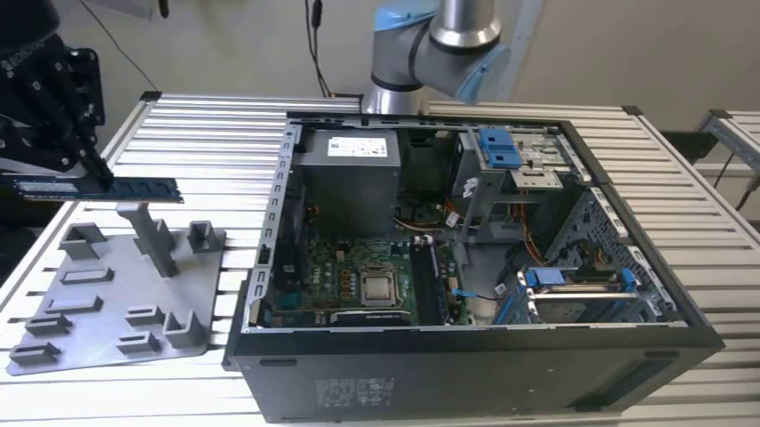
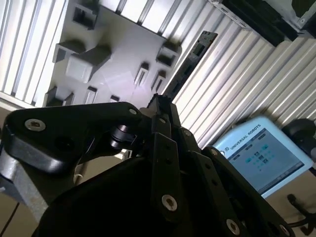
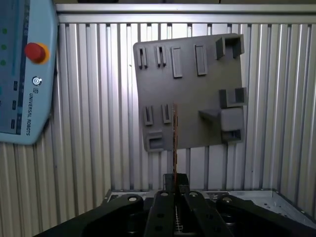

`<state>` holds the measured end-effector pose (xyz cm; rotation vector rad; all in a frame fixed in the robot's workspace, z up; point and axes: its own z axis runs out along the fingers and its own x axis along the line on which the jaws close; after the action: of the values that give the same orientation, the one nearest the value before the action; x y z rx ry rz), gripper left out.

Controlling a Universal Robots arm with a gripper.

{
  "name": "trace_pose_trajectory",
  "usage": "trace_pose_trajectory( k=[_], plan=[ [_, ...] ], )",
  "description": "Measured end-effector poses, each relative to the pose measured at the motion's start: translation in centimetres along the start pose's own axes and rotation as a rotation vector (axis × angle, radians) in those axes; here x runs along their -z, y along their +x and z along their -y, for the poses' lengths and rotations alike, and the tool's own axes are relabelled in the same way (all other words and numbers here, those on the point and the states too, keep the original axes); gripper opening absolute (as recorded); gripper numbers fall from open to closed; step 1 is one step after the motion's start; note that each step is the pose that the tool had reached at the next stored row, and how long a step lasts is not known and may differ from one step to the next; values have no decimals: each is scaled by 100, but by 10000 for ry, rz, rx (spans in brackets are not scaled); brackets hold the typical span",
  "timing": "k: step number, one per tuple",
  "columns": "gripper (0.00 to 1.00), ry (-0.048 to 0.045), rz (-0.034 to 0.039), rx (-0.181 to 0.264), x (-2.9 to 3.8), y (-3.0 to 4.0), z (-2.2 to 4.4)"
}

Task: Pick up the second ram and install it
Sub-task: 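Pick up the second ram and move it above second insertion slot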

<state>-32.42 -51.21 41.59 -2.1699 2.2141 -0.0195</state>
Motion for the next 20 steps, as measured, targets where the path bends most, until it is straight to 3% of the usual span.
trace_pose_trajectory(
  k=[20],
  plan=[
    [14, -134, -3, -3, -35, -17, 903]
  ],
)
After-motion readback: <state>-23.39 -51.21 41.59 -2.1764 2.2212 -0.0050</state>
